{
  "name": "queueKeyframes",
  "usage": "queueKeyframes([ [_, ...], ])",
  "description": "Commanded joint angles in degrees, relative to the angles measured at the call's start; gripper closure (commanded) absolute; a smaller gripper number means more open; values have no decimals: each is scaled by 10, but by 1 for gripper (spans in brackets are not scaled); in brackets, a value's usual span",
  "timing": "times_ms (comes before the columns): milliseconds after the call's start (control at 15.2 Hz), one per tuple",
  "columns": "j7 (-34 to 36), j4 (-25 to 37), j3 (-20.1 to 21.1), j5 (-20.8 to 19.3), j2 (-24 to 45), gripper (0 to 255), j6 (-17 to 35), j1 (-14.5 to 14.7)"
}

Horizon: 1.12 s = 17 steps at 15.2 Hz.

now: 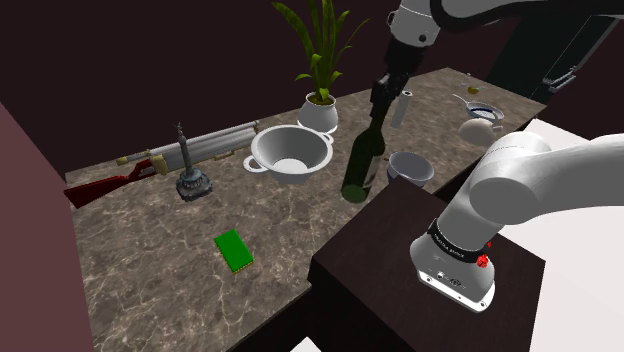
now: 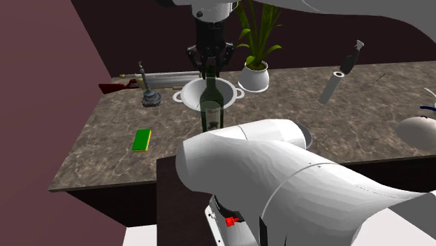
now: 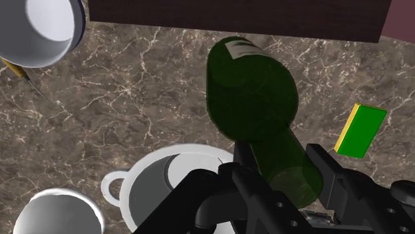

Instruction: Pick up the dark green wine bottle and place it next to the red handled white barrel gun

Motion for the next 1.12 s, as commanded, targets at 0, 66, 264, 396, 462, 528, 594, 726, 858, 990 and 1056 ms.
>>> queueKeyframes([
  [0,0,17,0,0,0,255,-16,0],
  [66,0,25,1,0,1,255,-24,0],
  [264,1,49,1,1,3,255,-46,1],
  [396,1,65,1,1,5,255,-60,1],
  [462,1,74,1,1,6,255,-68,1],
  [528,1,82,2,1,7,255,-75,1],
  [594,1,90,2,2,9,255,-82,1],
  [726,1,108,2,2,12,255,-96,1],
  [858,1,125,2,2,16,255,-109,1],
  [990,1,143,2,2,20,255,-123,2],
  [1056,1,152,3,2,22,255,-130,2],
])
